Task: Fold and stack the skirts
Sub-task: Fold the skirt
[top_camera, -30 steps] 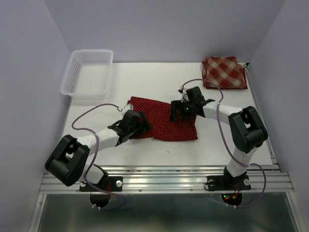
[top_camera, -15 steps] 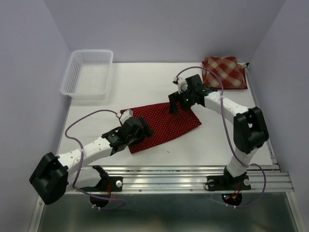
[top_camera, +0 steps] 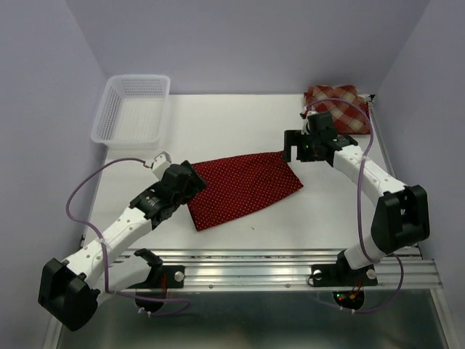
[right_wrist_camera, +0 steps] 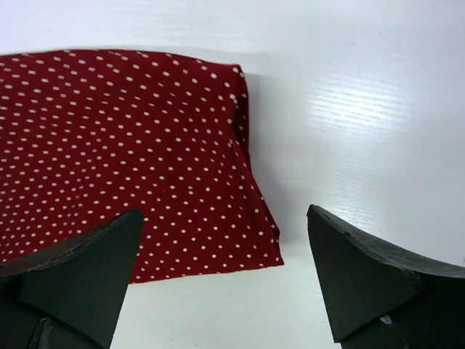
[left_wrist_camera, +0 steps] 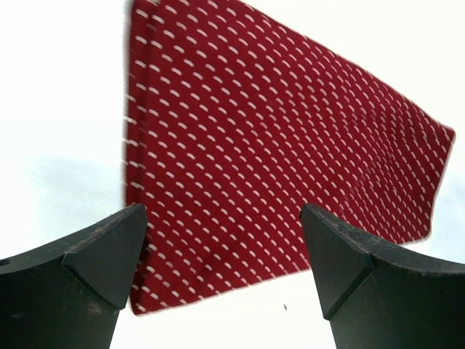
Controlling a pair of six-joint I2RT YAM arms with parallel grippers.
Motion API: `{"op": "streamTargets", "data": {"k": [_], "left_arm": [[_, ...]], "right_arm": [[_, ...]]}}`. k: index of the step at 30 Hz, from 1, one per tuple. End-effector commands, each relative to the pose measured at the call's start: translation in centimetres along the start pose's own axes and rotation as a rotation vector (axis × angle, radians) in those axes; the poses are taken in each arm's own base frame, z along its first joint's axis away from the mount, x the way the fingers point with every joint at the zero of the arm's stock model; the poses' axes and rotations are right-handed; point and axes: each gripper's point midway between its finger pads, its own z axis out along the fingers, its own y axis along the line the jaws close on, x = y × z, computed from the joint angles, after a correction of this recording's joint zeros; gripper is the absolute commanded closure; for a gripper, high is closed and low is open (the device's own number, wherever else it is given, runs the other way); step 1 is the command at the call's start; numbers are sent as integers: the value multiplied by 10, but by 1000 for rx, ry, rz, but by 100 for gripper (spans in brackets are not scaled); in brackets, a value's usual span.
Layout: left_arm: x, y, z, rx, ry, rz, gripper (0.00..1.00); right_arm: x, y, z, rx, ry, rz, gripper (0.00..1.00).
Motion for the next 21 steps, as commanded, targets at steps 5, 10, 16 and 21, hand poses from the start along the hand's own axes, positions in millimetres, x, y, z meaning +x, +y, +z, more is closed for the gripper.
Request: {"op": "streamTargets", "data": {"k": [5, 10, 16, 21], "left_arm": [[-6, 36, 34, -12, 30, 53, 1], [4, 44, 57, -43, 95, 66, 1], [17, 55, 70, -50, 139, 68, 1], [35, 66, 81, -68, 191, 64, 10]], "right_arm": [[35, -33, 38, 74, 106, 78, 0], [51, -29, 62, 10, 150, 89, 1], [77, -15, 75, -114, 209, 66, 9], [95, -10, 80, -159, 248, 69, 17]]}}
